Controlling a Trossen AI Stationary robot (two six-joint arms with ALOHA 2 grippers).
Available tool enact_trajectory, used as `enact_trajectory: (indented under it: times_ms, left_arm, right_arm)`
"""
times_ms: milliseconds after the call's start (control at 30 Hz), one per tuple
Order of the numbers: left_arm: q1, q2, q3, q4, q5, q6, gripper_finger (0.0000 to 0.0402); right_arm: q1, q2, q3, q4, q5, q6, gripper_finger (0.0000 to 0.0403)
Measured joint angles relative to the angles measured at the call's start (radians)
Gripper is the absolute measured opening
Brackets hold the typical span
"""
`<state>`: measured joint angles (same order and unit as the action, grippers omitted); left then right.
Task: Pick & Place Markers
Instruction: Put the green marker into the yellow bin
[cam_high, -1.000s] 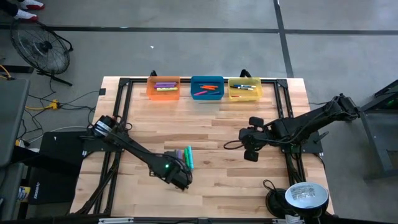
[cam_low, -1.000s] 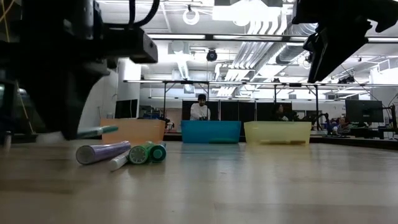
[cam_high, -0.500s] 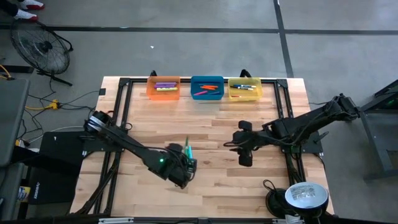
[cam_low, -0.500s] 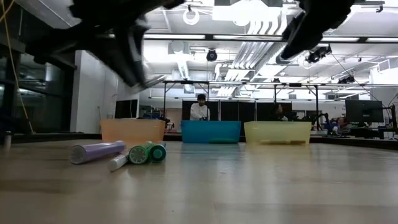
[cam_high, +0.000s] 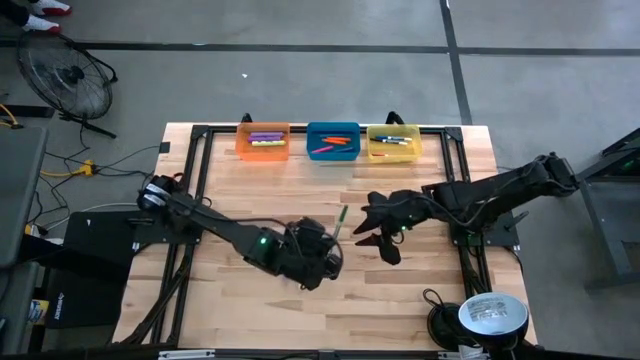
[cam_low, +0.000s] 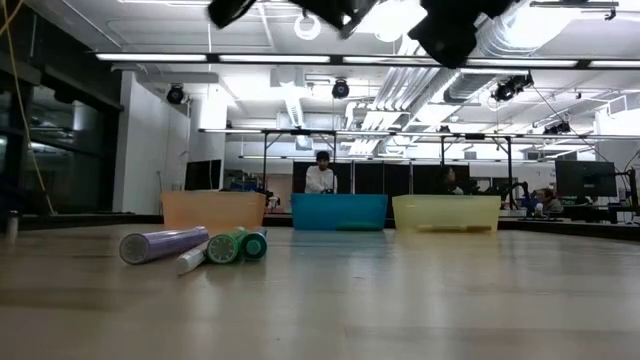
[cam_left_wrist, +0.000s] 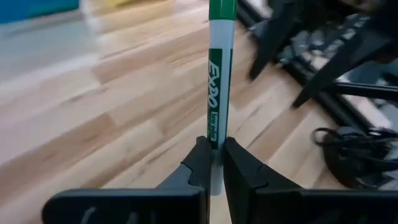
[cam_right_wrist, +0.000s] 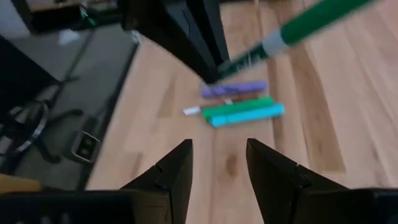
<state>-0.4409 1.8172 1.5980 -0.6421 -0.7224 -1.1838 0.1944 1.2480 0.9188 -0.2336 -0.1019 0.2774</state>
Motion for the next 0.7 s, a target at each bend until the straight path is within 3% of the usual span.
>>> enact_trajectory:
  times_ms: [233, 700]
  left_arm:
    - [0.05, 0.0, 0.025, 0.101, 0.069, 0.171, 0.0016]
    - [0.055, 0.0, 0.025, 0.122, 0.089, 0.193, 0.0016]
  right_arm:
    - [-0.037, 0.0, 0.0, 0.073, 0.002, 0.01, 0.0138]
    - [-0.095, 0.0, 0.0, 0.176, -0.092, 0.009, 0.0138]
